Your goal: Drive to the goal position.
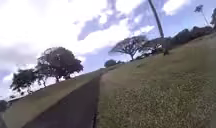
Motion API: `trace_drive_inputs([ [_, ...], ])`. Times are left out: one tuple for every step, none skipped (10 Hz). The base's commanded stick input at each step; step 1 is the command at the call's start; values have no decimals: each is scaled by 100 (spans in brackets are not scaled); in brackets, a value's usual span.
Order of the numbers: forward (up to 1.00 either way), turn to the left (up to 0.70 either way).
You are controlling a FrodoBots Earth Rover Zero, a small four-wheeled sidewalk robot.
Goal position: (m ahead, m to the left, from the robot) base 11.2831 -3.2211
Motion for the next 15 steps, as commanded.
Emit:
trace_drive_inputs([
  [70, 0],
  [70, 0],
  [70, 0],
  [70, 12],
  [70, 33],
  [70, 35],
  [70, 35],
  [70, 35],
  [70, 35],
  [70, 35],
  [70, 29],
  [70, 0],
  [33, 0],
  [0, 0],
  [0, 0],
])
